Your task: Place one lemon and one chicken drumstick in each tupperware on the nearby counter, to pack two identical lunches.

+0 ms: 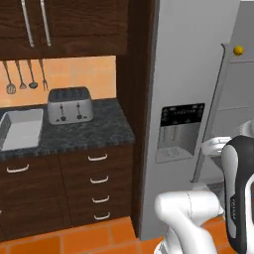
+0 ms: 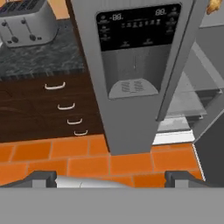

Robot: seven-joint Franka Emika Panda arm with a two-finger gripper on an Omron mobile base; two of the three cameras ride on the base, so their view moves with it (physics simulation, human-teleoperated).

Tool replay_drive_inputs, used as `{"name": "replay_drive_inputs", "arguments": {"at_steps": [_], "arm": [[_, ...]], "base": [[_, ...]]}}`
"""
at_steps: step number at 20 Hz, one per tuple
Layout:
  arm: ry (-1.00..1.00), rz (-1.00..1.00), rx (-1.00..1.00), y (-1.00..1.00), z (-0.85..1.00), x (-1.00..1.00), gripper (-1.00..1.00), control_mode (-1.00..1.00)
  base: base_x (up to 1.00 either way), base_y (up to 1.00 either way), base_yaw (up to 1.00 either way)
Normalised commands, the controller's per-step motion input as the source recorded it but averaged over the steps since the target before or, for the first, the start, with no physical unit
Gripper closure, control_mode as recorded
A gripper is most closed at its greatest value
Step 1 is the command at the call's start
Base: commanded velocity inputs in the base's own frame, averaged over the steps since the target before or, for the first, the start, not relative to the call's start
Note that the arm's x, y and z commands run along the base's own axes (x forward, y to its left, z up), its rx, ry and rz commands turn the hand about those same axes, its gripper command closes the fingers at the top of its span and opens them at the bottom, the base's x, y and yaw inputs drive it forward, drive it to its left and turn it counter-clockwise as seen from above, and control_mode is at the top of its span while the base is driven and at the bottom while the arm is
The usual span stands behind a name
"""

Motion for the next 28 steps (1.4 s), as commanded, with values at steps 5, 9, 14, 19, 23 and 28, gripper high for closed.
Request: {"name": "replay_drive_inputs", "arguments": {"at_steps": [5, 9, 14, 19, 23, 28], "arm": [[0.0, 0.0, 0.0, 0.0, 0.0, 0.0, -1.0, 1.0], [0.0, 0.0, 0.0, 0.0, 0.0, 0.0, -1.0, 1.0], [0.0, 0.0, 0.0, 0.0, 0.0, 0.0, -1.0, 1.0], [0.0, 0.0, 0.0, 0.0, 0.0, 0.0, -1.0, 1.0], [0.0, 0.0, 0.0, 0.0, 0.0, 0.0, -1.0, 1.0], [0.0, 0.0, 0.0, 0.0, 0.0, 0.0, -1.0, 1.0]], "base": [[0.41, -0.86, 0.0], [0.63, -0.52, 0.0], [0.5, -0.44, 0.0], [0.73, -0.35, 0.04], [0.35, -0.53, 0.2], [0.2, -0.46, 0.2]]}}
